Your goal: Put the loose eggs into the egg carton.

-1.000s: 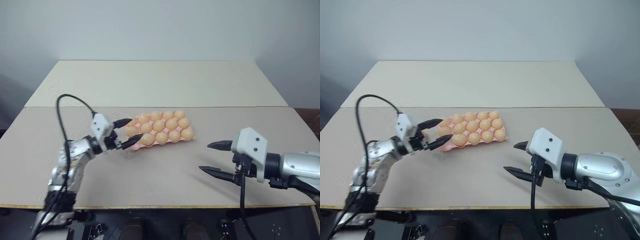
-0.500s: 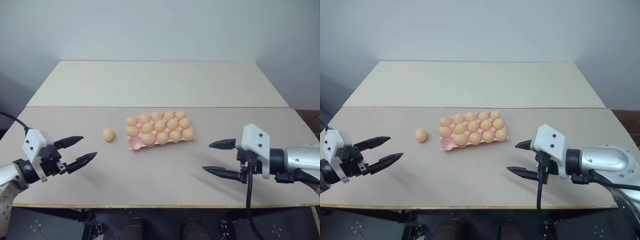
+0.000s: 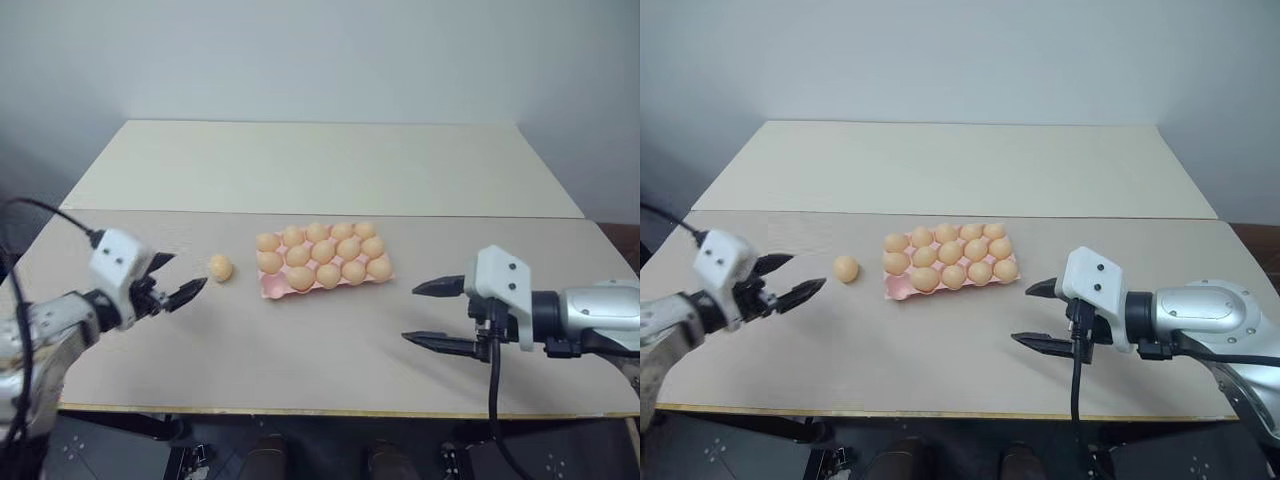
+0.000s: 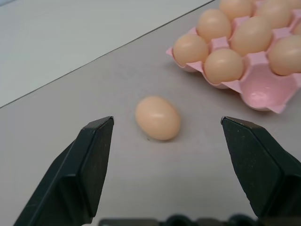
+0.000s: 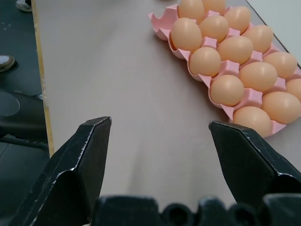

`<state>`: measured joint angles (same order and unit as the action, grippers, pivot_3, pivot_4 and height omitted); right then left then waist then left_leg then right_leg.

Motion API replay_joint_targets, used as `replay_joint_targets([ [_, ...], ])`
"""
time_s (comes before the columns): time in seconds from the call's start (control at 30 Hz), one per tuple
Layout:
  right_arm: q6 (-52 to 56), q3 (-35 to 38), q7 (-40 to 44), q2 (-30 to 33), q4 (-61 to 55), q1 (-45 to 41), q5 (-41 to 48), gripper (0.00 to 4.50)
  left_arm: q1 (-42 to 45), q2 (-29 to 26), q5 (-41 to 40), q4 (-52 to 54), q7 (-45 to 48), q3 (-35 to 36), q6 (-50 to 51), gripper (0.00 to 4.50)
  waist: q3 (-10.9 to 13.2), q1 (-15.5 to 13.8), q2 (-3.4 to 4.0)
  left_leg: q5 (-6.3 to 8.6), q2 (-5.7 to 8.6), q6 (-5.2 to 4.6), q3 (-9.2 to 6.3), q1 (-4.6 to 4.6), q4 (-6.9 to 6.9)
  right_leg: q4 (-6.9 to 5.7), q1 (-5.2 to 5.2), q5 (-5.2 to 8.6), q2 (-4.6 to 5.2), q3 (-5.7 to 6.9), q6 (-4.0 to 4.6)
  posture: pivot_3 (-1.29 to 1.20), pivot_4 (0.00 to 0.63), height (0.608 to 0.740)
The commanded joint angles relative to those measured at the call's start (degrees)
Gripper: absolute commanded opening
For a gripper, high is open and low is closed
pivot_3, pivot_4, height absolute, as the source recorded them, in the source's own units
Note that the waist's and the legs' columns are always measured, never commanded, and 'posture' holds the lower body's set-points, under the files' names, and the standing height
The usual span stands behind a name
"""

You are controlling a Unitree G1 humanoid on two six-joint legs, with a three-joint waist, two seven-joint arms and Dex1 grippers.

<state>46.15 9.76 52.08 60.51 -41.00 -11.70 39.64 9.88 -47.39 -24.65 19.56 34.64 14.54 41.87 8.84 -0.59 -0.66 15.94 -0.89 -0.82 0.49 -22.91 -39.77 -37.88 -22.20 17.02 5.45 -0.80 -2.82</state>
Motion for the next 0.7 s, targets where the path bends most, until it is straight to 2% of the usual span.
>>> replay_joint_targets([
  [0.03, 0.33, 1.68, -0.40, 0.84, -1.22, -0.15, 0.71, 3.89, 5.87, 1.85, 3.14, -2.80, -4.60, -4.85, 4.33, 3.96, 0.00, 0.05, -0.01, 0.00, 0.00, 0.00, 0.01, 0.00, 0.01, 0.01, 0.00, 0.00, 0.00, -0.01, 0.00, 0.00, 0.150, 0.740],
  [0.27, 1.71, 3.52, -2.15, 0.65, -2.63, 1.45, 1.59, 3.89, 14.60, 7.09, 11.10, -12.81, -9.09, -13.42, 2.51, 3.96, 0.02, 0.10, -0.04, -0.01, 0.01, 0.00, 0.02, -0.01, -0.04, -0.08, -0.03, 0.00, -0.01, -0.03, 0.00, 0.00, 0.150, 0.740],
  [0.43, 2.67, 5.19, -3.27, 0.68, -3.63, 2.98, 1.99, 3.89, 17.28, 10.12, 12.63, -16.93, -10.08, -14.19, 3.23, 3.96, 0.03, 0.07, -0.06, -0.01, 0.01, 0.00, 0.02, -0.04, -0.04, -0.06, -0.03, 0.00, -0.01, -0.02, 0.00, 0.00, 0.150, 0.740],
  [0.63, 2.91, 6.53, -4.07, 0.91, -4.20, 4.41, 2.60, 3.89, 17.31, 10.59, 15.45, -20.58, -8.98, -16.23, 1.70, 3.96, 0.03, 0.05, -0.06, -0.02, 0.01, 0.00, 0.02, -0.03, -0.04, -0.09, -0.03, 0.00, -0.01, -0.02, 0.00, 0.00, 0.150, 0.740],
  [0.7, 2.91, 6.54, -4.33, 0.98, -4.11, 4.46, 2.59, 3.89, 17.68, 10.99, 15.38, -21.49, -8.56, -16.04, 1.50, 3.57, 0.03, 0.03, -0.06, -0.02, 0.01, 0.01, 0.02, -0.02, -0.05, -0.09, -0.02, 0.00, 0.00, -0.02, 0.00, 0.00, 0.150, 0.740],
])
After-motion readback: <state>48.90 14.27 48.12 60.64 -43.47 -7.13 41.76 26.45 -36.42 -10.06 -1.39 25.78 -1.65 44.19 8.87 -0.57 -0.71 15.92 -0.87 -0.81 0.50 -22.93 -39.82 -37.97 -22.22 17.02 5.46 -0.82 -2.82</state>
